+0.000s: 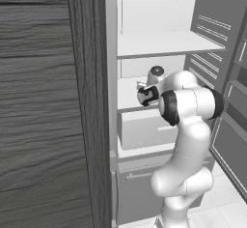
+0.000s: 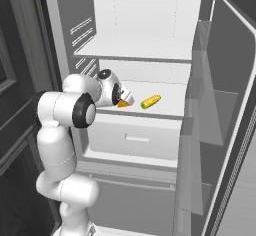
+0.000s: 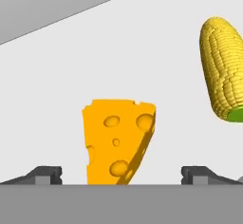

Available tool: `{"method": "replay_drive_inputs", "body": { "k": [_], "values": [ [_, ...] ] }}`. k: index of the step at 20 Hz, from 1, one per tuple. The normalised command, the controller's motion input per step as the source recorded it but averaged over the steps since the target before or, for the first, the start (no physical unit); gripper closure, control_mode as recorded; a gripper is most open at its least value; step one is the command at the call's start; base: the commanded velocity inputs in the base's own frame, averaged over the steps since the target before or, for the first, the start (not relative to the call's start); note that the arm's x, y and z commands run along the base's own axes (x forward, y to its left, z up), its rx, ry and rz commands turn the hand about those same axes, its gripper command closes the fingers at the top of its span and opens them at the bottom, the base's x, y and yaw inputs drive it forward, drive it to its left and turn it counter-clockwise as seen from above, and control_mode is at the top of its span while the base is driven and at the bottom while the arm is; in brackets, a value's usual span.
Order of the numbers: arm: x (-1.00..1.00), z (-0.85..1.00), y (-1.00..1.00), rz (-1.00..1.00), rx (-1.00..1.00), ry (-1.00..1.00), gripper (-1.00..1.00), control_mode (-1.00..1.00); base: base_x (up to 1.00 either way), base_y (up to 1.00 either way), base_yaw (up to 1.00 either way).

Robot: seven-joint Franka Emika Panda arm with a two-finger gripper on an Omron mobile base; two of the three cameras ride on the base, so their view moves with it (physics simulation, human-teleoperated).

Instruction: Take the cheese, steak, and corn from the fridge and place them on the plate on the dining counter to create an appetizer plate.

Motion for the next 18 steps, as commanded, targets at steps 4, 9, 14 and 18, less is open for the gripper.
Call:
{"method": "replay_drive_inputs", "body": {
  "k": [4, 9, 14, 18],
  "values": [
    [0.36, -0.23, 0.00, -0.06, 0.00, 0.06, -1.00, -1.00, 0.00, 0.00, 0.00],
    [0.27, -0.29, 0.00, -0.07, 0.00, 0.08, -1.00, -1.00, 0.00, 0.00, 0.00],
    [0.28, -0.26, 0.00, -0.07, 0.00, 0.05, -1.00, -1.00, 0.00, 0.00, 0.00],
    [0.26, -0.26, -0.04, -0.06, 0.00, 0.02, 1.00, -1.00, 0.00, 0.00, 0.00]
  ]
}}
